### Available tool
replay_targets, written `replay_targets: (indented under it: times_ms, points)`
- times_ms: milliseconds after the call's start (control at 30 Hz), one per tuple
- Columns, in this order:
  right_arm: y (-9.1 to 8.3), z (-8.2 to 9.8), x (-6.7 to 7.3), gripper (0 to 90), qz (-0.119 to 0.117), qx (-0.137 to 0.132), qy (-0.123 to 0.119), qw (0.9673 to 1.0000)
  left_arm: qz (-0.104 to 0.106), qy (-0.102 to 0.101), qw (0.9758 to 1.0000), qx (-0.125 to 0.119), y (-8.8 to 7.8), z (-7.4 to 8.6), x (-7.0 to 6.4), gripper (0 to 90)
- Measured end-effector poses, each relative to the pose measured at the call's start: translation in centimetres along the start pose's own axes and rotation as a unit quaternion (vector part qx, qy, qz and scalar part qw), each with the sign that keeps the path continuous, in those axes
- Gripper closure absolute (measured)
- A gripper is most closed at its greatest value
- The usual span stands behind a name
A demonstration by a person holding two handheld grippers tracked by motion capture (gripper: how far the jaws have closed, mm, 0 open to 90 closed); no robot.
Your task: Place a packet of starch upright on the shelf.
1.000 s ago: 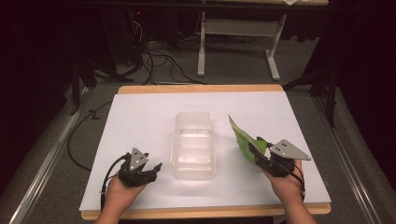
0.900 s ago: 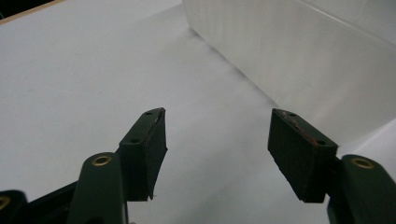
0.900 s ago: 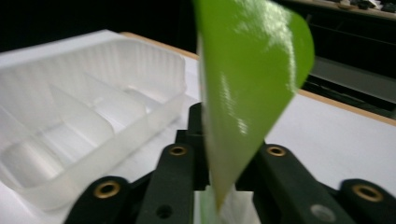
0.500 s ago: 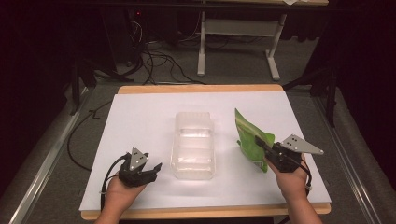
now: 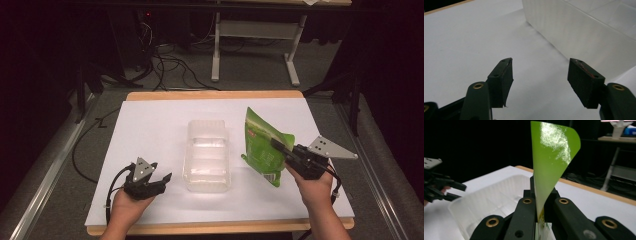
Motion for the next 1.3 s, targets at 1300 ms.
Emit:
replay_targets:
  times_ms: [1300]
  points:
    - [12.5,-3.7,8.9,90.0,-0.214,-0.006,-0.019,0.9767,-0.009,-0.017,0.9998,-0.011,-0.9,0.2,0.9,37.5]
Point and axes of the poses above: each handheld gripper's, and its own axes: y roughly forward along the jaws, z roughly out of its underside, x roughly to its left, the point moved 5 cm from there along y, roughly forward along the jaws, and after that the axes turned 1 degree about -y, right-handed, at the moved point
